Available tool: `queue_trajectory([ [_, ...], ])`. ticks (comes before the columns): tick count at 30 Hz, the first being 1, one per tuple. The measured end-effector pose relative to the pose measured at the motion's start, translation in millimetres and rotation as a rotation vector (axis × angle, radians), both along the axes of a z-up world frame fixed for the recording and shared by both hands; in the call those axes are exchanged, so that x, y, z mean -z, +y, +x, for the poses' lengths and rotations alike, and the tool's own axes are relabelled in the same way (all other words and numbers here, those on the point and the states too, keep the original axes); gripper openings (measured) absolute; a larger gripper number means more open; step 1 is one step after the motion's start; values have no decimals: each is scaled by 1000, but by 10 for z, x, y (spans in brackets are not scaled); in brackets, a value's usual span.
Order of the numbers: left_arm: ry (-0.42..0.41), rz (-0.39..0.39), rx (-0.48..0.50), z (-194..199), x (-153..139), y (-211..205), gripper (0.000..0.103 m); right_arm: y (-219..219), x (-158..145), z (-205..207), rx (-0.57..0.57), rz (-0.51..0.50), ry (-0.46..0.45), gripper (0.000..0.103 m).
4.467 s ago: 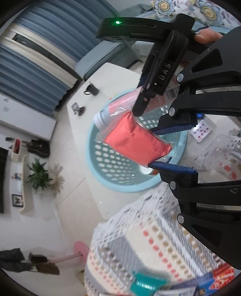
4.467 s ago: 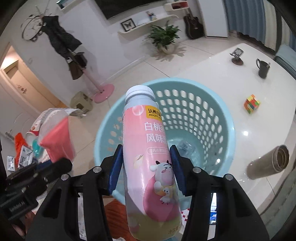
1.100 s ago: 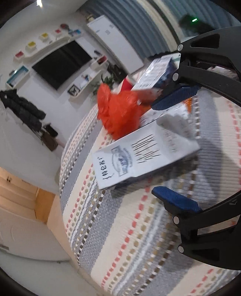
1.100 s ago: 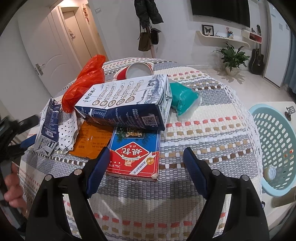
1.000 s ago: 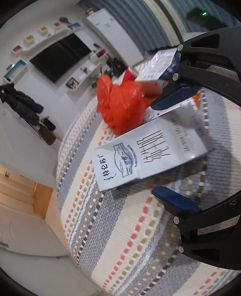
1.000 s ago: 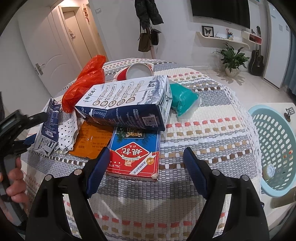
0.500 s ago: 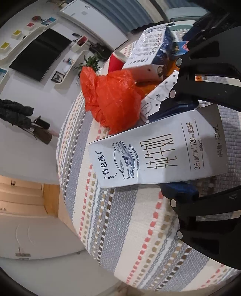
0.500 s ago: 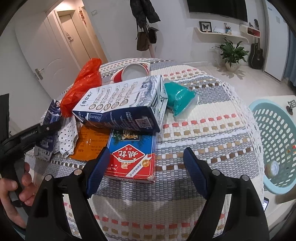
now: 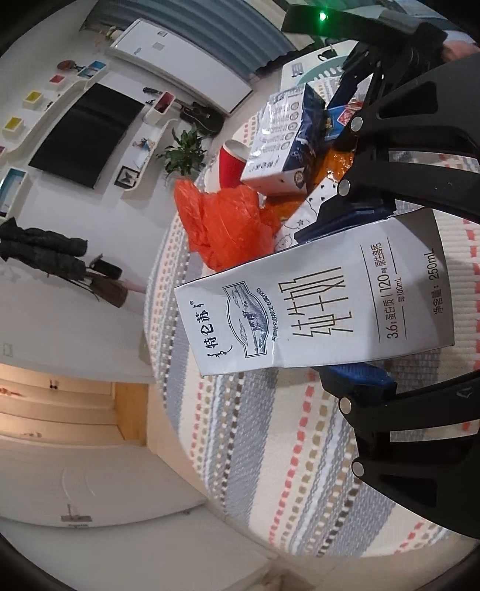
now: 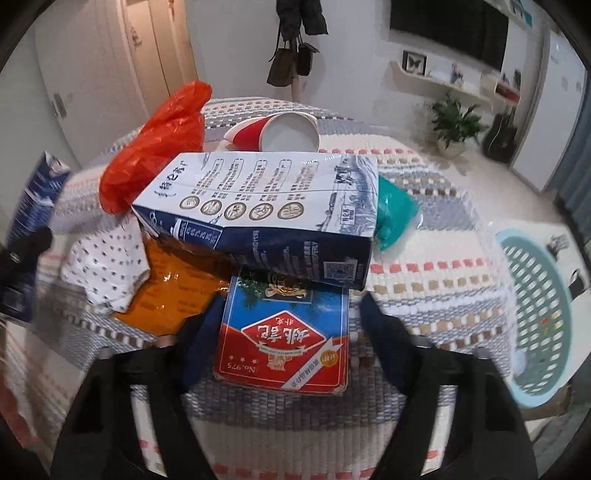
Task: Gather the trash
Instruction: 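Grasp the white milk carton with the left tool while the right tool grasps the tiger box, then carry the milk carton and tiger box over the blue basket and release both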
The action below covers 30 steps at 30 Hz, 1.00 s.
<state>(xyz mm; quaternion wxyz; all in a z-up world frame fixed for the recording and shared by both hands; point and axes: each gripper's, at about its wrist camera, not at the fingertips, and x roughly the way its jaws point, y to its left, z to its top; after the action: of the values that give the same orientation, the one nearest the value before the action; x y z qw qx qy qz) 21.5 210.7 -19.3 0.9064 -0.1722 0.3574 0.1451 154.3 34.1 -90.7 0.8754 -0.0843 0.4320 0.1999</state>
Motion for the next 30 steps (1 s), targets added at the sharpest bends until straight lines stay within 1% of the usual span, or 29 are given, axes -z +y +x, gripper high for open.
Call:
queue_trajectory([
  [1,-4,2,3,-31,-8,-6,56,0,-3,-18,-14,-3,1,57],
  [5,-22,-10,20,-34,-66,-28,56,-120,-53,-122,-59,45,47,57],
  [7,-34,-3,31,-40,-105,-56,56,-213,-93,-198,-87,81,76,57],
  [10,-57,-9,54,-105,-165,-144,56,-334,-162,-311,-126,113,94,57],
  [13,-74,-4,76,-141,-229,-251,56,-460,-245,-482,-166,140,90,57],
  [17,-102,4,116,-200,-330,-442,56,-615,-323,-718,-182,165,67,57],
  [20,-123,14,149,-219,-395,-584,56,-744,-403,-848,-170,191,48,57],
  [23,-139,18,181,-190,-458,-731,56,-891,-538,-910,-139,209,3,57],
  [26,-160,30,229,-113,-553,-950,56,-1107,-701,-867,-90,233,-44,57],
  [30,-178,54,292,43,-660,-1261,56,-1469,-895,-757,8,241,-123,57],
])
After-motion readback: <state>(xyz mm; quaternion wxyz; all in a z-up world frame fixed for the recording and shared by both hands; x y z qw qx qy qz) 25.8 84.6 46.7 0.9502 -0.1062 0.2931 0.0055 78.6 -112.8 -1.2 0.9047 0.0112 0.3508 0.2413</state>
